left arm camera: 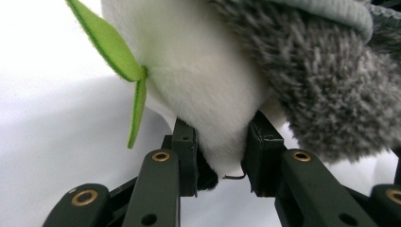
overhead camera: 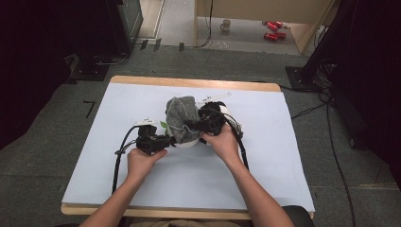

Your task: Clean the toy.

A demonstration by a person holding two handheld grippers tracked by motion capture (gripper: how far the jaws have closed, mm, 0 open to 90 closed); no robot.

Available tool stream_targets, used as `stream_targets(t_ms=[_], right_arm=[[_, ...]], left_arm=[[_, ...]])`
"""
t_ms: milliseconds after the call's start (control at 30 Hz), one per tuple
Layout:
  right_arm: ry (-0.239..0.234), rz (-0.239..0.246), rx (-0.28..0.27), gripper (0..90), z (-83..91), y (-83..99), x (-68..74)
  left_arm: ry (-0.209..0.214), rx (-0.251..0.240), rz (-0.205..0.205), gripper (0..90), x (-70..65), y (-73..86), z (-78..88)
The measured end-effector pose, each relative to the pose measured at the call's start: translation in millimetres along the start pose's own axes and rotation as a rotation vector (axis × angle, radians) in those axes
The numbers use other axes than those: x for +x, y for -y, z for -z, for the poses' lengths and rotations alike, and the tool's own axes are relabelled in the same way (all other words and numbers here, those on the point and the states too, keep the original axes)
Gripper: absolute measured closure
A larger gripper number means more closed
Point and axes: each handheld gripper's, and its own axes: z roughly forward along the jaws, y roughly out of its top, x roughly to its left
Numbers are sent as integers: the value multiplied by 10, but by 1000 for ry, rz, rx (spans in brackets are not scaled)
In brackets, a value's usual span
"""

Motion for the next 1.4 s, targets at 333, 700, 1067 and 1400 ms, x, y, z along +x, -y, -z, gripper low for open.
stream_targets(t_ms=[333,700,1067,1400], right_arm=[[100,-57,12,813,277,82,-290],[127,-155,-38,812,602,227,-582],[168,-223,-56,809,766,379,-783],[199,-224,-68,810,724,422,-832]], left_arm=[[27,7,55,696,185,-66,20],[40,4,58,692,296,-138,-23],[47,-1,83,689,369,-144,-54],[59,-20,31,536,365,-134,-25]])
